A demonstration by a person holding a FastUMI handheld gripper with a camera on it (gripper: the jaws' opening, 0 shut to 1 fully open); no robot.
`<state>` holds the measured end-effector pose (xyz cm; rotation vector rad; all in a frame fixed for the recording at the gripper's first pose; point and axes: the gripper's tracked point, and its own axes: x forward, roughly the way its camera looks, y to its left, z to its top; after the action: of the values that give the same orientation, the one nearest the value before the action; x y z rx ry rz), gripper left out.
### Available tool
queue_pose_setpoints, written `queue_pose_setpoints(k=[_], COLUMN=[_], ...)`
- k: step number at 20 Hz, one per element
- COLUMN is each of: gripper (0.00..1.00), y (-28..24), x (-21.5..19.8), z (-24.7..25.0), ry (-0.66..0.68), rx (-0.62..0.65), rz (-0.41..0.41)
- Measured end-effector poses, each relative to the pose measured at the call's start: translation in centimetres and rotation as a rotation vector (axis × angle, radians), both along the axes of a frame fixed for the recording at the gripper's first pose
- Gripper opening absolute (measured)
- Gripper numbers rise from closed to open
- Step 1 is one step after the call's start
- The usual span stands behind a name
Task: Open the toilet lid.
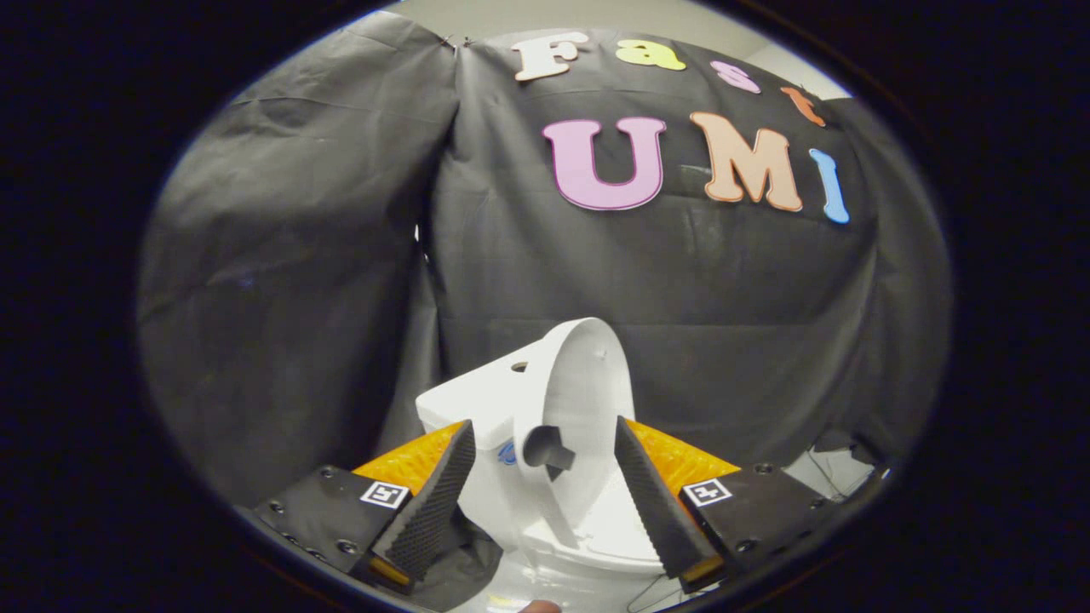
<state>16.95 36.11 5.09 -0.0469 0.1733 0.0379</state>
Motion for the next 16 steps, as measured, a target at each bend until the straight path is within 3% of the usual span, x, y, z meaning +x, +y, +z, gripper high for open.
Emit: queue_pose_setpoints(k=[6, 16], gripper=[1.0, 0.99], y=[-4.0, -11.7], x=[-1.2, -3.4], z=[2.8, 1.6], ry=[-0.079, -0.07], rx=[0.126, 0.026], rz=[0.008, 0.014])
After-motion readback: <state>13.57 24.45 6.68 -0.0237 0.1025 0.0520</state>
